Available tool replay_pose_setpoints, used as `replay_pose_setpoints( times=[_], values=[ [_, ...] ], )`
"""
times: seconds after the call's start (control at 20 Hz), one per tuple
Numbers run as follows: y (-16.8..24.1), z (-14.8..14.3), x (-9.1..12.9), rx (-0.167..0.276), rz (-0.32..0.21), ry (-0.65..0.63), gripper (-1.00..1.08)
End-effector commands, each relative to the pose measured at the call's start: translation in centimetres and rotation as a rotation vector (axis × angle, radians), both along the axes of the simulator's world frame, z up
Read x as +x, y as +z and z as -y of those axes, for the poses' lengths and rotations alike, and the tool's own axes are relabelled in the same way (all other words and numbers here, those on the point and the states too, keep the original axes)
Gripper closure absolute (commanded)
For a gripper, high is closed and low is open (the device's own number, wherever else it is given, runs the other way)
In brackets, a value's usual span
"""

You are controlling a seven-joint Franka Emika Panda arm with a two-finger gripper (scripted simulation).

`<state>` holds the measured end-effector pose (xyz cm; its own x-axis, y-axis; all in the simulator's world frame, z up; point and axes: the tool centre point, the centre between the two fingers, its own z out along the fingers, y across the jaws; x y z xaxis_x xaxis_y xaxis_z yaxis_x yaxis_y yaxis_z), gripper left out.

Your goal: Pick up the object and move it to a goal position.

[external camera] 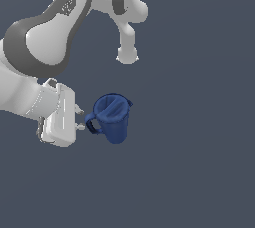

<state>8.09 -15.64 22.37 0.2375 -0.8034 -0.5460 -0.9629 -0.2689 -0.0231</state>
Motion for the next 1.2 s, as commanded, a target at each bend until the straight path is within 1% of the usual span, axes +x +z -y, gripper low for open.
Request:
replay_pose_setpoints(
  times=[0.0, 0.25, 0.55, 1.15],
  values=[
    [-0.3, 0.3, 0.1, 0.013, -0.015, -0.025, -0.2],
    [-0.7, 0.7, 0.2, 0.026, -0.03, -0.049, -0.2],
    [-0.8, 0.6, 0.2, 0.025, -0.03, -0.048, -0.2],
    [-2.9, -0.8, -0.2, 0.026, -0.031, -0.051, -0.2]
  ],
)
